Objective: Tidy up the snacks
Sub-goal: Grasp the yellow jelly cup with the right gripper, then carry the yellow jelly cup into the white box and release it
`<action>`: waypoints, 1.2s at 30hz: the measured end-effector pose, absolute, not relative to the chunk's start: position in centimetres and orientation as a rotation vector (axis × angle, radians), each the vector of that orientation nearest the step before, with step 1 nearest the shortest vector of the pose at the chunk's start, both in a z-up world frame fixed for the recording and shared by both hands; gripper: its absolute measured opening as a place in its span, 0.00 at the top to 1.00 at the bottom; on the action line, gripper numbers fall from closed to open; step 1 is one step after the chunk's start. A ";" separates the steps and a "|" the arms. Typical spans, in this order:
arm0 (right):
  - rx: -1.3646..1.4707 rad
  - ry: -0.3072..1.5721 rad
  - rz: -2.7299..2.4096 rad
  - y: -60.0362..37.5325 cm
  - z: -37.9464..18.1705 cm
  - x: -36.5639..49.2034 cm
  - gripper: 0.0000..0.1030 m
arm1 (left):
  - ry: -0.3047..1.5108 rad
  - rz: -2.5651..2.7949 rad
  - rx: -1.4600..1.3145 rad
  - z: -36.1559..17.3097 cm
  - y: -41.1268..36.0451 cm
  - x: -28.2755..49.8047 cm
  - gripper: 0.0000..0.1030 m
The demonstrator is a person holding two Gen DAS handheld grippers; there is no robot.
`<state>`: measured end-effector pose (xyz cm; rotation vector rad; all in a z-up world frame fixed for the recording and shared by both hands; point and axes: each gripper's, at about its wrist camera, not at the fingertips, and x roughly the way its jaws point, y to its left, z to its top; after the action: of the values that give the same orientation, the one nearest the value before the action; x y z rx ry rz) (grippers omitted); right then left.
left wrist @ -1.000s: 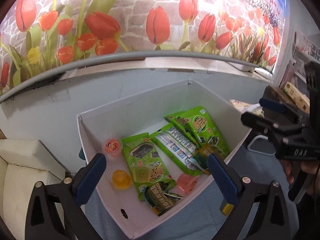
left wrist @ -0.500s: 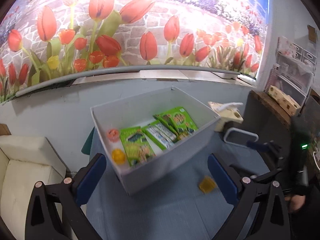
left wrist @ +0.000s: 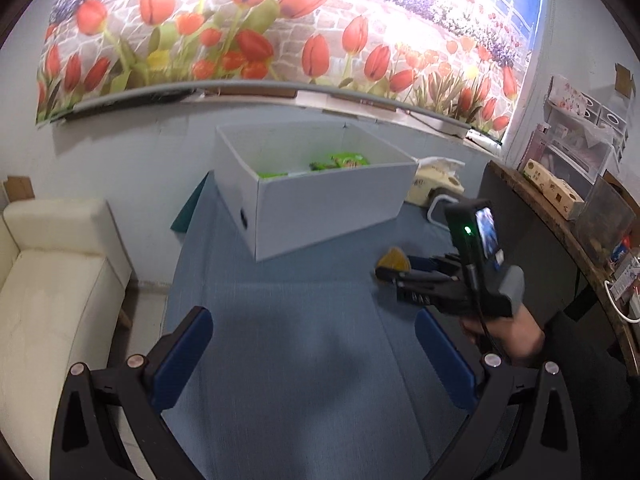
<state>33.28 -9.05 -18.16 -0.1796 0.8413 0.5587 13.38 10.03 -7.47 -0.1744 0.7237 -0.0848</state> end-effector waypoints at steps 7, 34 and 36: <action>-0.160 0.821 0.561 -9.3 -18.4 33.1 0.60 | 0.748 -0.088 -0.185 -8.9 9.8 12.5 0.00; -0.211 0.650 0.598 -1.7 -4.1 42.3 0.64 | 0.747 -0.067 -0.200 -9.4 11.8 16.6 0.00; -0.202 0.678 0.591 -1.8 -5.1 43.3 0.63 | 0.749 -0.060 -0.204 -9.6 12.3 16.9 0.00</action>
<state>43.33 -1.77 -5.10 -0.2019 0.6781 0.5909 16.90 12.33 -9.60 -0.2040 0.7493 -0.0601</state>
